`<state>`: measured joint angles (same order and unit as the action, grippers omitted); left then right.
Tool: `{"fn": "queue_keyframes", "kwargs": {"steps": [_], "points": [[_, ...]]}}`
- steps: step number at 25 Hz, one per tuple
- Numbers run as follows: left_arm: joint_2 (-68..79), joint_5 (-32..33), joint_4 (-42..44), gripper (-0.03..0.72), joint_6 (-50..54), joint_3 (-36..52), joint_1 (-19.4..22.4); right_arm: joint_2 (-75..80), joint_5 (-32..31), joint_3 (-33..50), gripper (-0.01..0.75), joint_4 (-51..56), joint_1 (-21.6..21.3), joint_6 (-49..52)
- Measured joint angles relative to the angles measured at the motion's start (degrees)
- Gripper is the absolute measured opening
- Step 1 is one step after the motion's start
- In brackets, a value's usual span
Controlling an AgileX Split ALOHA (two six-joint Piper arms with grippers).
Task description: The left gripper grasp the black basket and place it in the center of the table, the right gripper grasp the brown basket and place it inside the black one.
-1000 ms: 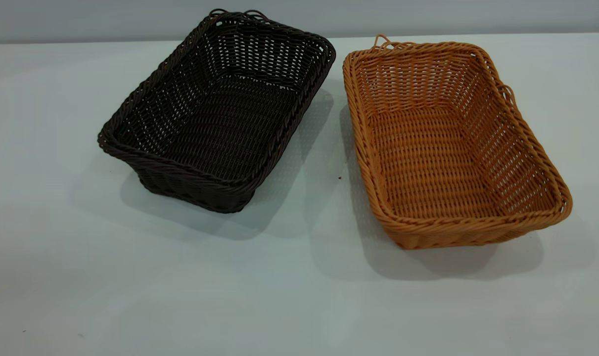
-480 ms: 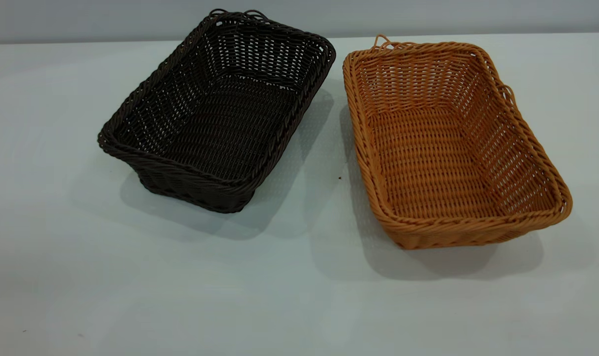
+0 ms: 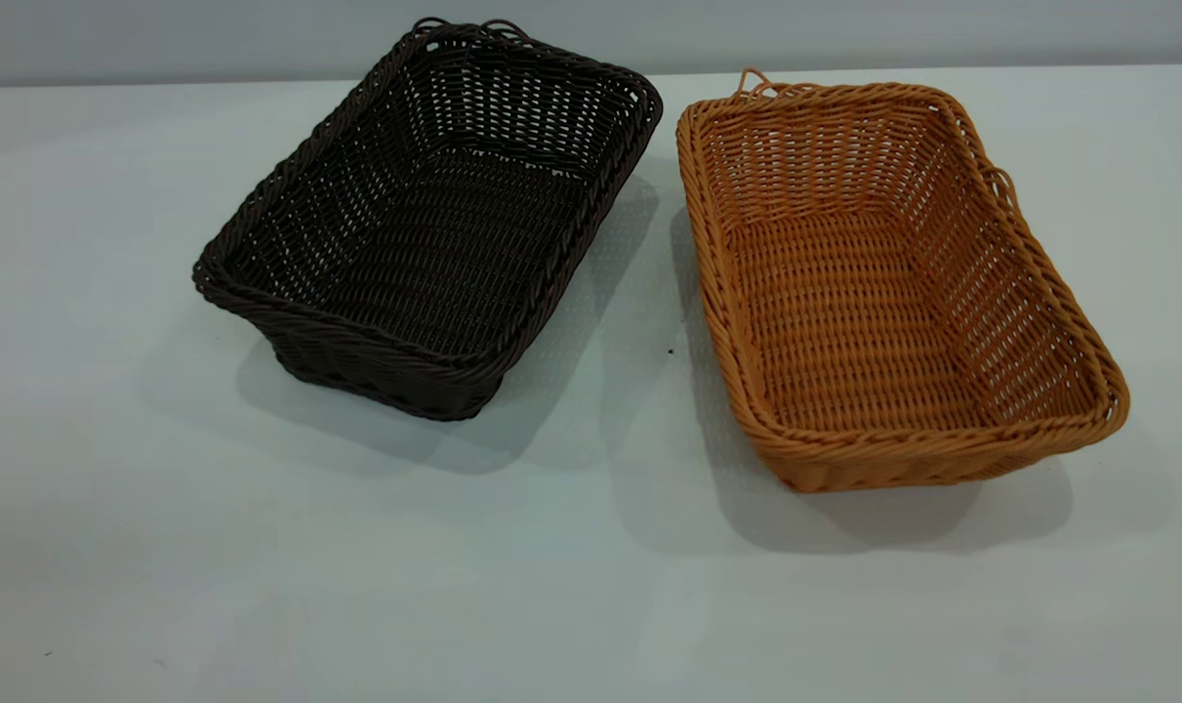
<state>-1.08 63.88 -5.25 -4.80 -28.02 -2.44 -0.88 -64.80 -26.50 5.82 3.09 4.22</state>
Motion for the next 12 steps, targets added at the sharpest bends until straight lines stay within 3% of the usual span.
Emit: {"fn": "queue_keyframes", "kwargs": {"steps": [12], "points": [[0.0,0.0,0.1,0.454,0.2,0.0,0.0,0.0,0.5,0.0,0.533,4.4,0.0,-0.2]]}}
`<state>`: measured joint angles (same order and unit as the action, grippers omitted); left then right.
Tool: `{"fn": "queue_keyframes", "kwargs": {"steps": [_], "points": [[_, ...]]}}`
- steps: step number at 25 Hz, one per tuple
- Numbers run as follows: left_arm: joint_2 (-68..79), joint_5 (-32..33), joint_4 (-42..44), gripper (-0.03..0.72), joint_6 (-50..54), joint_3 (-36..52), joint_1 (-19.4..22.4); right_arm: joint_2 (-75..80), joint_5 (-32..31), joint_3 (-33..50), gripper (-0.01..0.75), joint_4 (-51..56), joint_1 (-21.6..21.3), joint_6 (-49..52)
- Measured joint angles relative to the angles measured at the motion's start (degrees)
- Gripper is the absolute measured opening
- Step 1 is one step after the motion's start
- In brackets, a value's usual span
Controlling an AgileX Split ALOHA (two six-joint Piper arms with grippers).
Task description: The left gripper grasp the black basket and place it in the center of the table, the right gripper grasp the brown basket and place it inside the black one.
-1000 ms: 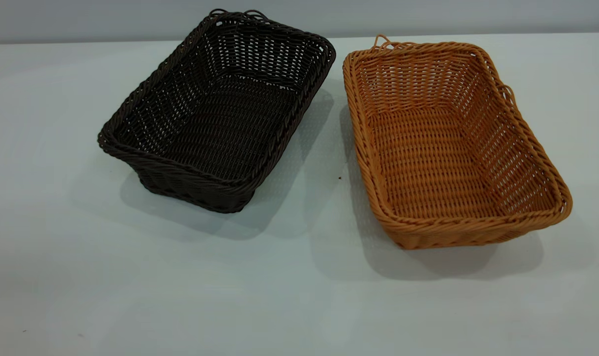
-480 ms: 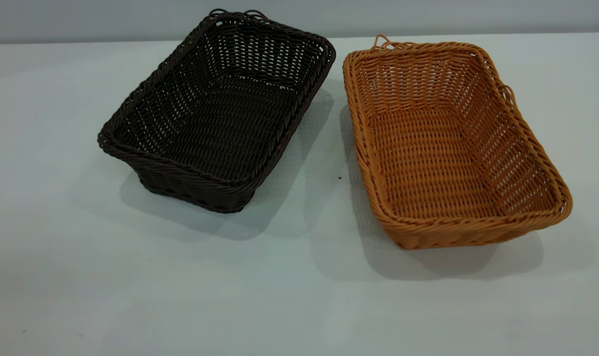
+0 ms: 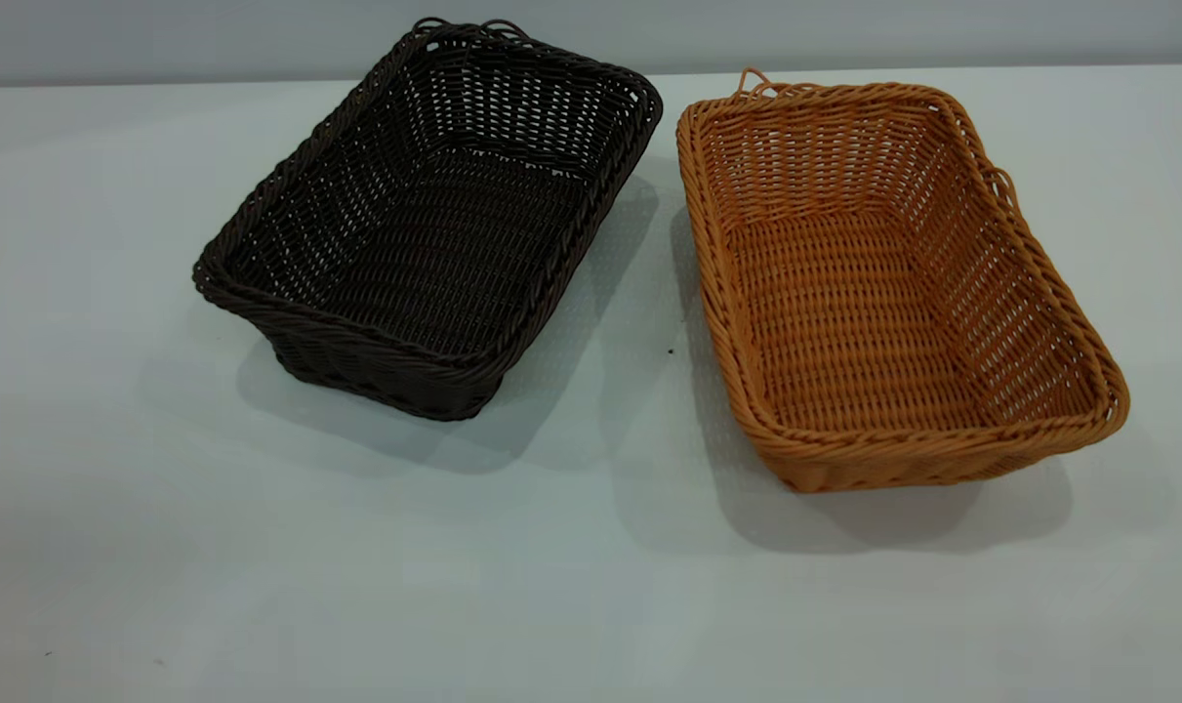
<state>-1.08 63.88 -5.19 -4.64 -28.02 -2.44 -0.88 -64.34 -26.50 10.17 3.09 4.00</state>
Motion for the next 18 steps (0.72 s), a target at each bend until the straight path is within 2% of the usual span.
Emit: {"fn": "queue_keyframes", "kwargs": {"steps": [5,10,14,18], "points": [[0.0,0.0,0.4,0.454,1.3,0.0,0.0,0.4,0.1,0.0,0.533,0.0,0.0,0.0],[7.9,-1.2,3.8,0.456,6.2,-0.6,0.0,12.4,1.5,-0.1,0.557,1.2,0.0,-0.1],[22.6,-7.1,5.2,0.483,6.5,-3.3,0.0,26.4,5.7,-0.4,0.605,5.2,0.0,-4.0],[38.3,-14.5,5.2,0.533,4.2,-6.4,0.0,40.4,11.0,-0.4,0.612,14.8,0.0,-11.5]]}}
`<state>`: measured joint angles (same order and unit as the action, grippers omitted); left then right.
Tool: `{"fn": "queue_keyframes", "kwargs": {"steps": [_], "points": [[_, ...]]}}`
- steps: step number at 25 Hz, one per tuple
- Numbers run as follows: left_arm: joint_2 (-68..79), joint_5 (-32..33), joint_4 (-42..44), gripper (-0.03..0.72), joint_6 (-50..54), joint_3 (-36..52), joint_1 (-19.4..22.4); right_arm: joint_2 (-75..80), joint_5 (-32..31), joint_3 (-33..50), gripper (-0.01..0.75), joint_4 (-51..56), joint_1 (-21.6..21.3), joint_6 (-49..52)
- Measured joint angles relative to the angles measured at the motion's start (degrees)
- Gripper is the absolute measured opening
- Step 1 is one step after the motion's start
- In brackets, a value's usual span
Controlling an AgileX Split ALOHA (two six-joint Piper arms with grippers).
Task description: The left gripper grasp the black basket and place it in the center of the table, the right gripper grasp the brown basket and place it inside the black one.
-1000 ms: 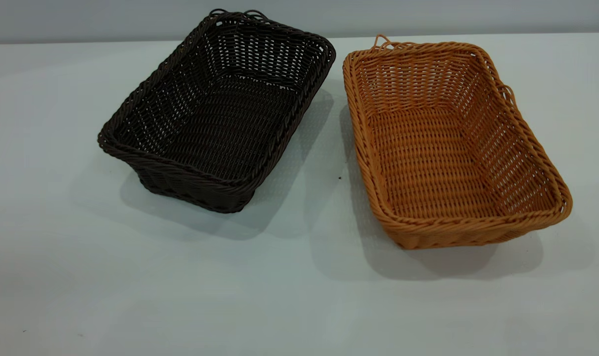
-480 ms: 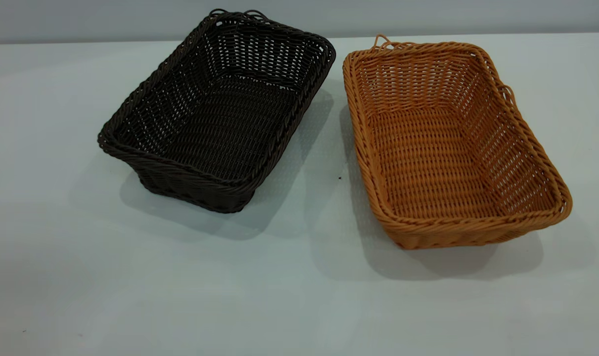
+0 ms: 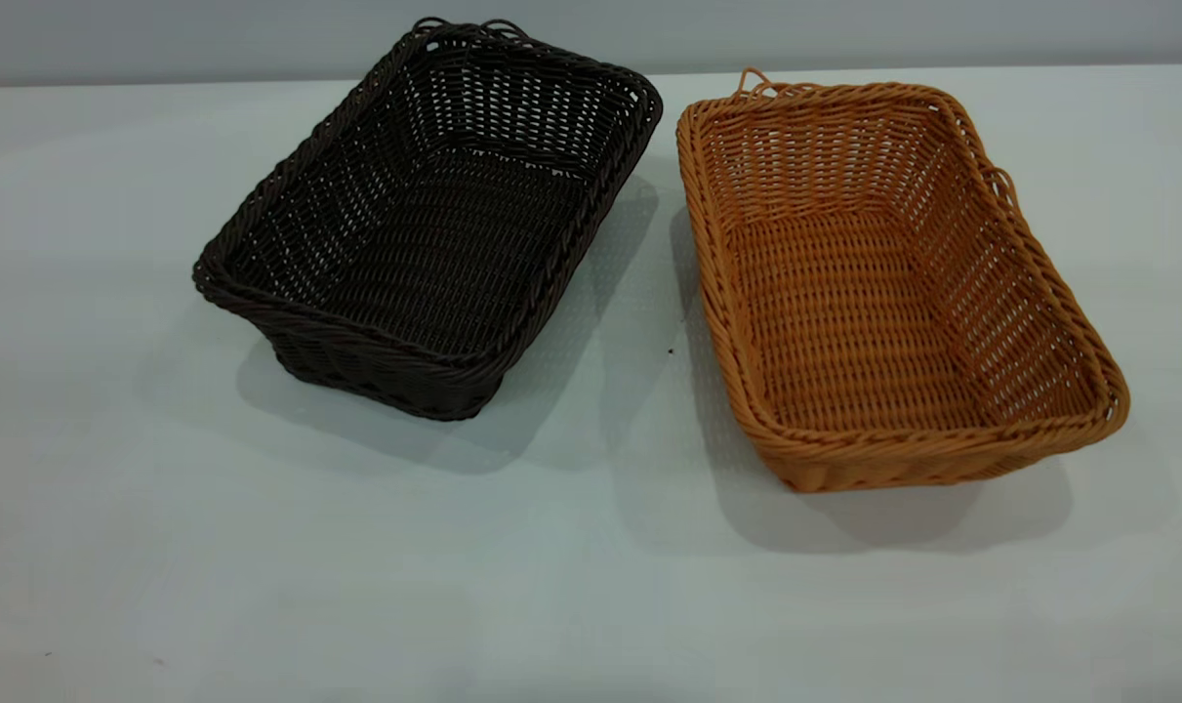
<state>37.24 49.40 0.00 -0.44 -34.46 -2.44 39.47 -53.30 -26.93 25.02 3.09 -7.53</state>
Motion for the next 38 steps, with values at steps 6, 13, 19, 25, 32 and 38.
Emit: {"fn": "queue_keyframes", "kwargs": {"steps": [6,13,19,25,32,38], "points": [[20.5,-10.1,0.0,0.552,-1.1,-5.1,0.0,24.2,5.6,-0.1,0.590,16.8,0.0,-6.7],[34.5,-19.3,-2.6,0.552,-1.6,-9.5,0.0,46.5,6.4,-0.3,0.587,41.3,0.1,-11.1],[42.0,-22.8,-5.5,0.552,-1.7,-12.7,0.0,57.2,9.1,-0.8,0.586,71.2,6.1,-18.4],[48.8,-22.9,-5.5,0.552,-1.7,-18.1,0.0,63.4,19.0,-1.9,0.586,78.2,12.7,-14.5],[56.3,-22.4,-5.5,0.552,-1.7,-23.9,-1.3,69.1,28.1,-3.2,0.586,78.5,13.0,-7.3],[66.6,-22.2,-5.5,0.552,-2.8,-30.7,-4.6,76.7,30.9,-9.2,0.586,79.0,13.7,-9.2]]}}
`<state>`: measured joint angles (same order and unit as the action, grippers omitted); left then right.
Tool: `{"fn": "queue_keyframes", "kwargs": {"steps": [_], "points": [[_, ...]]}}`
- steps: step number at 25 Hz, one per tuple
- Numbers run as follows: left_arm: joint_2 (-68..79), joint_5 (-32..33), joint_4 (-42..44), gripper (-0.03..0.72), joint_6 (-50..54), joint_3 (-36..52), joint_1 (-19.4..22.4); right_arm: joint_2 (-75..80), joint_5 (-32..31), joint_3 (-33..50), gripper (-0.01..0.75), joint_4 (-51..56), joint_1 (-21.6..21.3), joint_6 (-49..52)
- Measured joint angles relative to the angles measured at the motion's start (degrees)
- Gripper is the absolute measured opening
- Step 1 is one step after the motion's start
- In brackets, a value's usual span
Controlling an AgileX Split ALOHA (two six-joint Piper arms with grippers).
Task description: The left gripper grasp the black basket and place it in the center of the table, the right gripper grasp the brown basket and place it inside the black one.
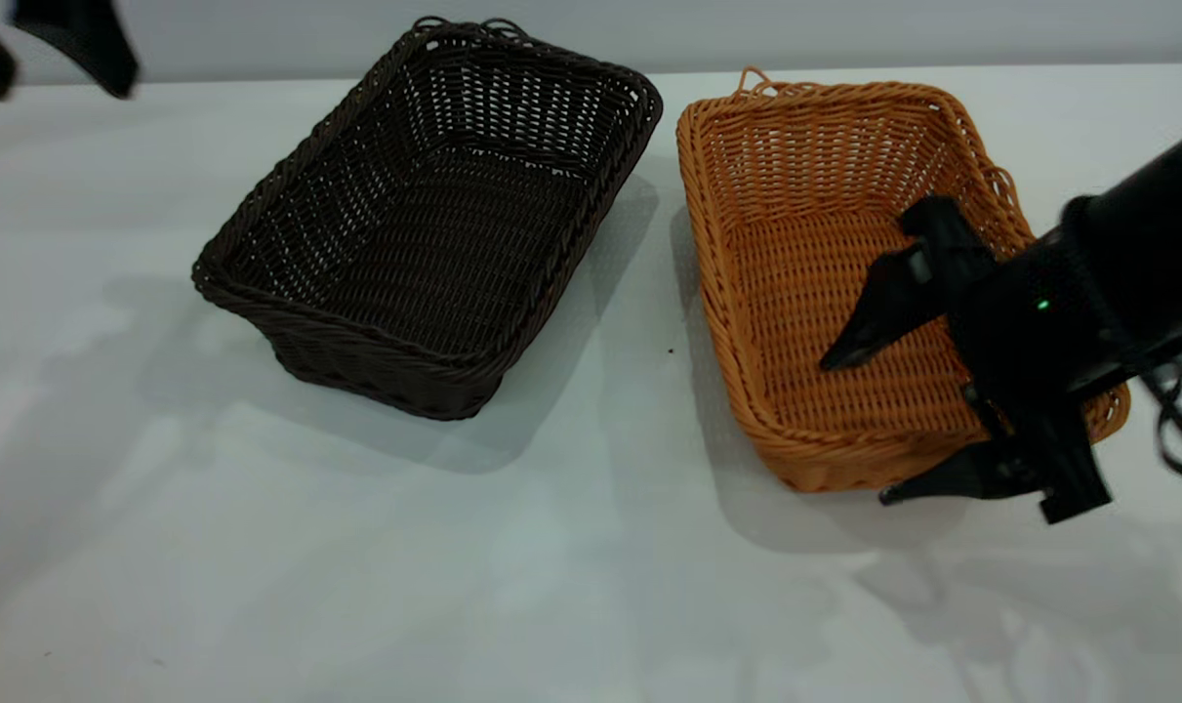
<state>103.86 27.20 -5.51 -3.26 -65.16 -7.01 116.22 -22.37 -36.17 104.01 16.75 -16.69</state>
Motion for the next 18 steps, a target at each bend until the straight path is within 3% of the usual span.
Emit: {"fn": "queue_keyframes", "kwargs": {"steps": [12,18], "points": [[25.4,-0.3,0.0,0.552,-3.0,-21.3,-3.6,5.4,0.5,-1.6,0.574,0.3,0.4,1.1],[32.6,0.7,-0.1,0.552,-5.3,-27.6,-6.6,5.4,2.7,-1.6,0.540,0.4,0.4,1.1]]}}
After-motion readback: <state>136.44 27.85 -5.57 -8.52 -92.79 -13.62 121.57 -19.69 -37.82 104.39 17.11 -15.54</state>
